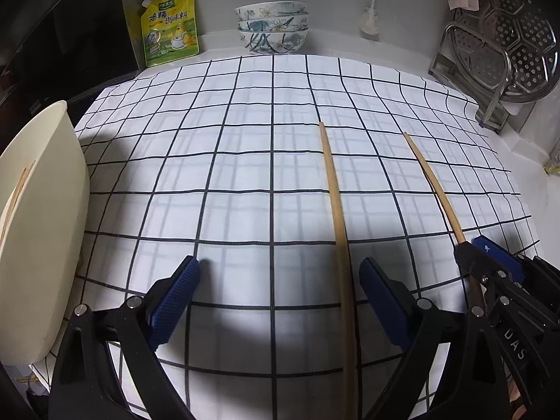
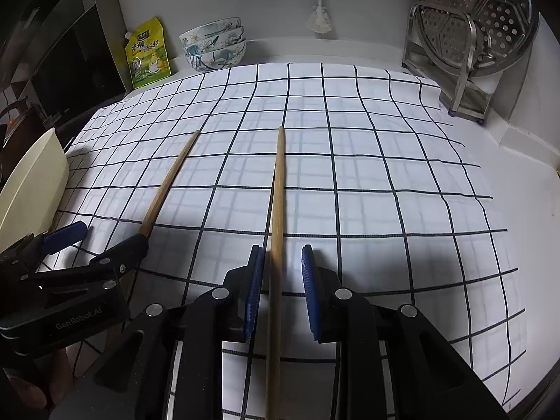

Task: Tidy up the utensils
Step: 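Close the left tool on a chopstick while the right tool grasps another chopstick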

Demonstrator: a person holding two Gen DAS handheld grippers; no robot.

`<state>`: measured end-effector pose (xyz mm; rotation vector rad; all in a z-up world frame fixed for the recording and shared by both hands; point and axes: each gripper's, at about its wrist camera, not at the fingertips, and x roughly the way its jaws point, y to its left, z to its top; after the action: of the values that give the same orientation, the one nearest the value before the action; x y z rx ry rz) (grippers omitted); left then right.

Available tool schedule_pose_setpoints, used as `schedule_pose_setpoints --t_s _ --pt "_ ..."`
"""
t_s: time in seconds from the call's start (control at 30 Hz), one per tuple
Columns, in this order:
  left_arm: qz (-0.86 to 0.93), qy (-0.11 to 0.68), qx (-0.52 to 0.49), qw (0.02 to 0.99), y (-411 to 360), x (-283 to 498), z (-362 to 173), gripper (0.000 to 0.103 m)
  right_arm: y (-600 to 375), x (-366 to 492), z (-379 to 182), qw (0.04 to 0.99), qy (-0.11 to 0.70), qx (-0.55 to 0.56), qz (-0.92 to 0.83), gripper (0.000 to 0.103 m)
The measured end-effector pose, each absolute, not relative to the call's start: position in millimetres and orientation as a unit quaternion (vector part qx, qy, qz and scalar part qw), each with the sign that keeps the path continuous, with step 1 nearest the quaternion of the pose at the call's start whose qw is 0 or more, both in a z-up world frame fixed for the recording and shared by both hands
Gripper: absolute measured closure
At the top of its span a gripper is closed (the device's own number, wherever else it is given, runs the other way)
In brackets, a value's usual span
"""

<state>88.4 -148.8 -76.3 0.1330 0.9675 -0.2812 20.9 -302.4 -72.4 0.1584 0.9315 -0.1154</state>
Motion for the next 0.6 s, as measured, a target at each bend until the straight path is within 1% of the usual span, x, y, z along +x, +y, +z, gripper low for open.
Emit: schedule_pose_setpoints --t_s 0.07,0.1,0.13,0.17,0.2,0.23,0.27,0.33,0.37,0.43,0.47,0.6 --pt "-0.132 0.462 0.07 0.874 -153 88 -78 0.012 -301 22 -73 0.89 0.447 0.07 -0.056 0.081" --pt "-0.132 0.459 0.073 0.876 -154 88 -78 0.014 -300 22 -73 0.891 0.446 0.065 -0.057 0.081" --pt "-0.134 0.456 0.075 0.877 -156 86 -77 0.02 -299 22 -74 0.891 0.446 0.06 -0.058 0.081" --pt "-0.139 0.453 0.077 0.877 -158 84 -77 0.023 -298 22 -74 0.892 0.445 0.055 -0.06 0.083" --pt "-0.143 0.452 0.078 0.877 -160 84 -76 0.031 -296 21 -74 0.892 0.444 0.049 -0.062 0.089" --pt "-0.148 0.45 0.079 0.877 -161 82 -75 0.039 -295 21 -74 0.893 0.444 0.045 -0.061 0.094" --pt "-0.15 0.448 0.081 0.877 -163 81 -74 0.044 -295 22 -74 0.892 0.445 0.045 -0.06 0.096" --pt "-0.158 0.448 0.081 0.876 -166 79 -72 0.064 -295 21 -74 0.893 0.445 0.045 -0.059 0.096" --pt "-0.16 0.447 0.082 0.876 -167 78 -71 0.07 -295 21 -73 0.893 0.444 0.046 -0.058 0.096" --pt "-0.164 0.448 0.083 0.875 -167 78 -71 0.09 -295 20 -73 0.893 0.444 0.049 -0.055 0.097" --pt "-0.165 0.449 0.082 0.874 -166 78 -70 0.095 -295 20 -73 0.893 0.444 0.052 -0.053 0.097" --pt "-0.172 0.458 0.067 0.869 -159 79 -68 0.096 -297 18 -70 0.893 0.441 0.072 -0.044 0.097"
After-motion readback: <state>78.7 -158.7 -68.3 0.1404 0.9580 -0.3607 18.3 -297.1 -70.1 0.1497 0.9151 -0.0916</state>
